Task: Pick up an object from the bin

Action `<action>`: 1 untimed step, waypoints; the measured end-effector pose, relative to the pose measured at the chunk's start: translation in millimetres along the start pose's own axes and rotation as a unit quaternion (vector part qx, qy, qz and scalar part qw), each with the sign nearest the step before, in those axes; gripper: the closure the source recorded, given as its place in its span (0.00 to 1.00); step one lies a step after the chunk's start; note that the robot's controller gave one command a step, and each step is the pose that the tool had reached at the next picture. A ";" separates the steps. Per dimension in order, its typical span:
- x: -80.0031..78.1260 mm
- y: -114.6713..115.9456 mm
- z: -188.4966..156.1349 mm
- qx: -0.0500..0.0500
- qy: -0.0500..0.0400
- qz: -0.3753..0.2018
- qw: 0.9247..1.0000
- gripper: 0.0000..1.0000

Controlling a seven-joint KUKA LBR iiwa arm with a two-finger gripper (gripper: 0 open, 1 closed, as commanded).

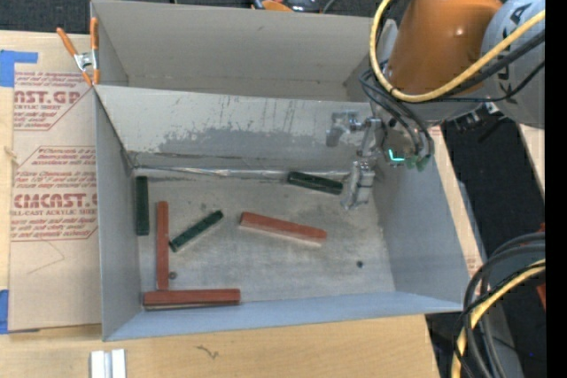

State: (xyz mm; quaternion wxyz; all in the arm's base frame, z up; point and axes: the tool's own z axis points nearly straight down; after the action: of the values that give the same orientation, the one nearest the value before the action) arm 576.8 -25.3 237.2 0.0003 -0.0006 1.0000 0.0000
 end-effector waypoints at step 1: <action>44.5 63.1 172.3 -0.001 0.004 0.040 0.999 0.00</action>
Offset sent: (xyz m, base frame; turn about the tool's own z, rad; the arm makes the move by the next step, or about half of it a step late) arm -0.0415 0.0603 -0.1672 0.0830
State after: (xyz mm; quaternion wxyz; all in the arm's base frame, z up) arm 532.4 37.8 64.9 -0.0039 0.0394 0.9992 0.0008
